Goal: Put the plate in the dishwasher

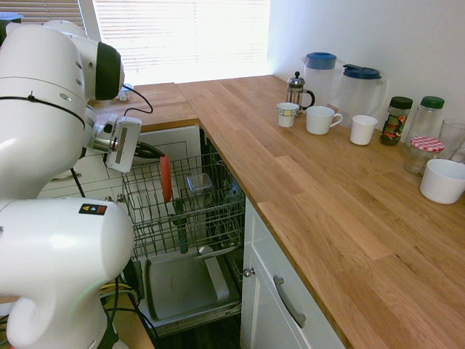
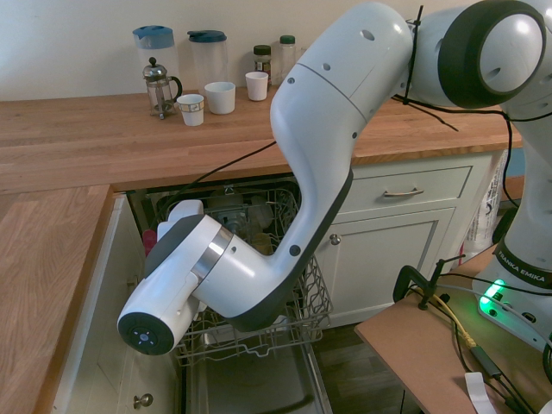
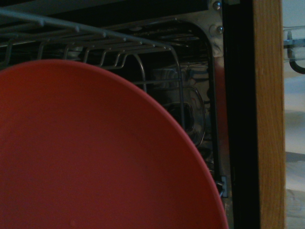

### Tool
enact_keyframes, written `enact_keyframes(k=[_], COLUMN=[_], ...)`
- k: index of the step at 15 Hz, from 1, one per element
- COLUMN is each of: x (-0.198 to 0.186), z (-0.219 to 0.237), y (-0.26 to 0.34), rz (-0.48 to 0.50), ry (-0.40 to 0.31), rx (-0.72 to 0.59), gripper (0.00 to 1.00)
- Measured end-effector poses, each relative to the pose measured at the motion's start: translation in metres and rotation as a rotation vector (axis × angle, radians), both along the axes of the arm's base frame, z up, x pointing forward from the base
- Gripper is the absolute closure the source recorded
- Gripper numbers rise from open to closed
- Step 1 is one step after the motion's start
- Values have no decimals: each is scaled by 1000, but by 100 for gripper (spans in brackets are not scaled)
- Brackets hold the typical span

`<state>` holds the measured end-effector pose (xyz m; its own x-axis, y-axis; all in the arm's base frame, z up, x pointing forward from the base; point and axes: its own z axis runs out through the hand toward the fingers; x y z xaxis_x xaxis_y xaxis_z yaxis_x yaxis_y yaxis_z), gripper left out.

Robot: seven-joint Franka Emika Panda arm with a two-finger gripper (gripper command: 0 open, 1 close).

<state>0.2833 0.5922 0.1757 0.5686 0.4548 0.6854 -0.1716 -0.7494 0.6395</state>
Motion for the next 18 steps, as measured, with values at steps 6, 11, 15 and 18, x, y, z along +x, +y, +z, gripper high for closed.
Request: enact_keyframes(k=[6, 11, 15, 18], x=[2, 10, 12, 12], z=[-29, -45, -47, -46], y=[6, 7, 9, 10], rz=[-31, -24, -11, -4], ry=[23, 38, 47, 50], rx=[6, 32, 47, 54], gripper=[100, 0, 0, 0])
